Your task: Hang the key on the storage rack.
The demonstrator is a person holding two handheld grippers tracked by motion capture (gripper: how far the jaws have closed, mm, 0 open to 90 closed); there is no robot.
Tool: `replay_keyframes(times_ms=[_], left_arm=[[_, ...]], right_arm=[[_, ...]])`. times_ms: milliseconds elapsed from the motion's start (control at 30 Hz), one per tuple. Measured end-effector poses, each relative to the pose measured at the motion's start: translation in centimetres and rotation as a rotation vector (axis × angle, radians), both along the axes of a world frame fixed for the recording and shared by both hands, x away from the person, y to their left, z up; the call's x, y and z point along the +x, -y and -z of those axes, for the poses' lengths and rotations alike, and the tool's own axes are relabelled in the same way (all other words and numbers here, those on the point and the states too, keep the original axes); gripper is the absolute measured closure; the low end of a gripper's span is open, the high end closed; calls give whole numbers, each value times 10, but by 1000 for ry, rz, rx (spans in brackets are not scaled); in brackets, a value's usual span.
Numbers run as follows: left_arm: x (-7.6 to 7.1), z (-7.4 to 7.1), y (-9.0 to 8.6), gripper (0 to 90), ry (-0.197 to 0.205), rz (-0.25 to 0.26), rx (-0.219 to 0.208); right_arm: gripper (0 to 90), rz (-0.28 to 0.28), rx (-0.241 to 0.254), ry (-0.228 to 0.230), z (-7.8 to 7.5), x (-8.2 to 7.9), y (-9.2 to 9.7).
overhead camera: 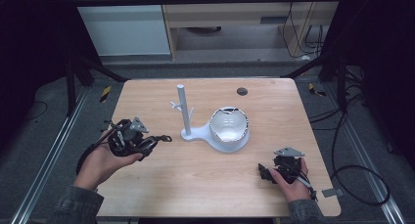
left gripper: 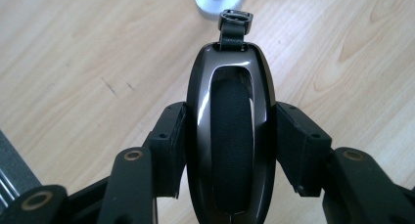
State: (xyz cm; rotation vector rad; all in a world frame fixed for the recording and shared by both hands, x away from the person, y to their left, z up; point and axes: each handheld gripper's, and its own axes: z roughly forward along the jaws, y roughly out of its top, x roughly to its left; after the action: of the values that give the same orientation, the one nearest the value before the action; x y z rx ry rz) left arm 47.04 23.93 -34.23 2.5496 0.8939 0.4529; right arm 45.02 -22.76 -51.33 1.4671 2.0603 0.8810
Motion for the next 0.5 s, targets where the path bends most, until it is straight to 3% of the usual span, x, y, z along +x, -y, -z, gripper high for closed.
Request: replay_keyframes(times_ms=[233, 500], left_arm=[[-2, -15, -5, 487, 72, -25, -61], [-2, -22, -7, 487, 129, -46, -99]], right_arm=[[5, 0, 0, 0, 0, 0, 0], [5, 0, 0, 0, 0, 0, 0]])
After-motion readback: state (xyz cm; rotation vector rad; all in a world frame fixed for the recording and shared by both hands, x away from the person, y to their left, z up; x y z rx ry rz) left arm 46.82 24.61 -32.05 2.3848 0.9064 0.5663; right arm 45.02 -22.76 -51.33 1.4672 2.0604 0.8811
